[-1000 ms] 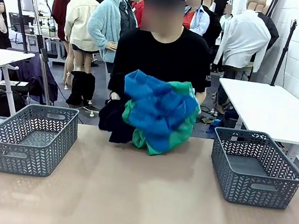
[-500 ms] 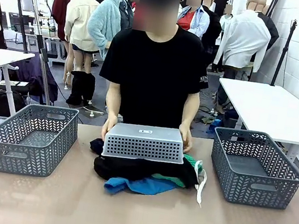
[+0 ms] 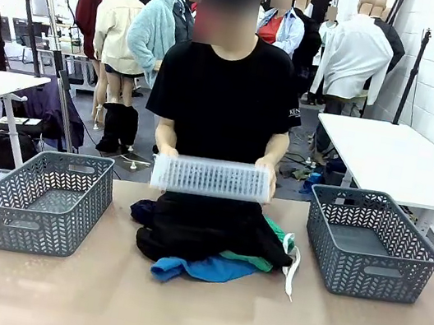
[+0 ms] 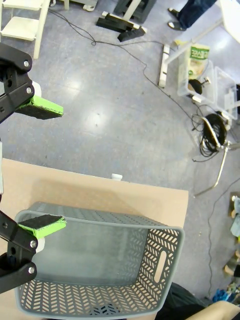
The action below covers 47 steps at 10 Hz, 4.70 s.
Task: Sort the tops and bottoms.
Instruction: Lift clothes from the center of the table with your left hand.
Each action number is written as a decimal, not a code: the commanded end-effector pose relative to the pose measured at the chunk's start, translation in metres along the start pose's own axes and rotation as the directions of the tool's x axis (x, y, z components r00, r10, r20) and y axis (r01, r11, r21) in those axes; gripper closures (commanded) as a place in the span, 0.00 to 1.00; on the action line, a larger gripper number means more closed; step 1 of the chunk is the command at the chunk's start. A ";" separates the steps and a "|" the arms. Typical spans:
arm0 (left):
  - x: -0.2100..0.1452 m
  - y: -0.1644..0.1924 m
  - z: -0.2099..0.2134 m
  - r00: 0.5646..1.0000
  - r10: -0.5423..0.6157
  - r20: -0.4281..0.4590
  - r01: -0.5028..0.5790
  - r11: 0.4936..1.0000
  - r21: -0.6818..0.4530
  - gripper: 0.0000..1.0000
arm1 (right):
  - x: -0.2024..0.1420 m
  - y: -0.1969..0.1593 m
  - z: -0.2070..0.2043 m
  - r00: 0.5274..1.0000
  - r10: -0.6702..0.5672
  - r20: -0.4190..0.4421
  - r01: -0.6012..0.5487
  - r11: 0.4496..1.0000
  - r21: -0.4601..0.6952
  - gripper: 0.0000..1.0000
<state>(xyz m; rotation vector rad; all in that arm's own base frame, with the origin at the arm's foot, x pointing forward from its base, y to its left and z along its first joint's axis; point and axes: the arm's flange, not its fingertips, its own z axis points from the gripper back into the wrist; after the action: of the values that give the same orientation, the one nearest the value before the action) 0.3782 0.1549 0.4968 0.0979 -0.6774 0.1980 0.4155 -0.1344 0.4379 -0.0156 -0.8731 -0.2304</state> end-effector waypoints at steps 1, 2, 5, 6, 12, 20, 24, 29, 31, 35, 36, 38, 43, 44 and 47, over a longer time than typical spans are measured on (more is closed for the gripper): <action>0.000 0.001 0.001 1.000 -0.001 0.002 0.001 1.000 -0.001 0.00 | 0.000 0.002 0.001 1.000 0.008 -0.011 -0.008 1.000 -0.007 0.00; 0.000 0.001 0.001 1.000 -0.001 0.002 0.001 1.000 -0.001 0.00 | 0.000 0.002 0.001 1.000 0.008 -0.011 -0.008 1.000 -0.007 0.00; 0.000 0.001 0.001 1.000 -0.001 0.002 0.001 1.000 -0.001 0.00 | 0.000 0.002 0.001 1.000 0.008 -0.011 -0.008 1.000 -0.007 0.00; 0.000 0.001 0.001 1.000 -0.001 0.002 0.001 1.000 -0.001 0.00 | 0.000 0.002 0.001 1.000 0.008 -0.011 -0.008 1.000 -0.007 0.00; 0.000 0.001 0.001 1.000 -0.001 0.002 0.001 1.000 -0.001 0.00 | 0.000 0.002 0.001 1.000 0.008 -0.011 -0.008 1.000 -0.007 0.00; 0.000 0.001 0.001 1.000 -0.001 0.002 0.001 1.000 -0.001 0.00 | 0.000 0.002 0.001 1.000 0.008 -0.011 -0.008 1.000 -0.007 0.00; 0.000 0.001 0.001 1.000 -0.001 0.002 0.001 1.000 -0.001 0.00 | 0.000 0.002 0.001 1.000 0.008 -0.011 -0.008 1.000 -0.007 0.00; 0.000 0.001 0.001 1.000 -0.001 0.002 0.001 1.000 -0.001 0.00 | 0.000 0.002 0.001 1.000 0.008 -0.011 -0.008 1.000 -0.007 0.00; 0.000 0.001 0.001 1.000 -0.001 0.002 0.001 1.000 -0.001 0.00 | 0.000 0.002 0.001 1.000 0.008 -0.011 -0.008 1.000 -0.007 0.00; 0.000 0.001 0.001 1.000 -0.001 0.002 0.001 1.000 -0.001 0.00 | 0.000 0.002 0.001 1.000 0.008 -0.011 -0.008 1.000 -0.007 0.00; 0.000 0.001 0.001 1.000 -0.001 0.002 0.001 1.000 -0.001 0.00 | 0.000 0.002 0.001 1.000 0.008 -0.011 -0.008 1.000 -0.007 0.00; 0.000 0.001 0.001 1.000 -0.001 0.002 0.001 1.000 -0.001 0.00 | 0.000 0.002 0.001 1.000 0.008 -0.011 -0.008 1.000 -0.007 0.00; 0.000 0.001 0.001 1.000 -0.001 0.002 0.001 1.000 -0.001 0.00 | 0.000 0.002 0.001 1.000 0.008 -0.011 -0.008 1.000 -0.007 0.00; 0.000 0.001 0.001 1.000 -0.001 0.002 0.001 1.000 -0.001 0.00 | 0.000 0.002 0.001 1.000 0.008 -0.011 -0.008 1.000 -0.007 0.00; 0.000 0.001 0.001 1.000 -0.001 0.002 0.001 1.000 -0.001 0.00 | 0.000 0.002 0.001 1.000 0.008 -0.011 -0.008 1.000 -0.007 0.00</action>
<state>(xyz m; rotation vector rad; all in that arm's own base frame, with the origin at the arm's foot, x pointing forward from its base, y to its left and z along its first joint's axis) 0.3782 0.1549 0.4968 0.0979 -0.6775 0.1980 0.4155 -0.1344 0.4378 -0.0156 -0.8730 -0.2304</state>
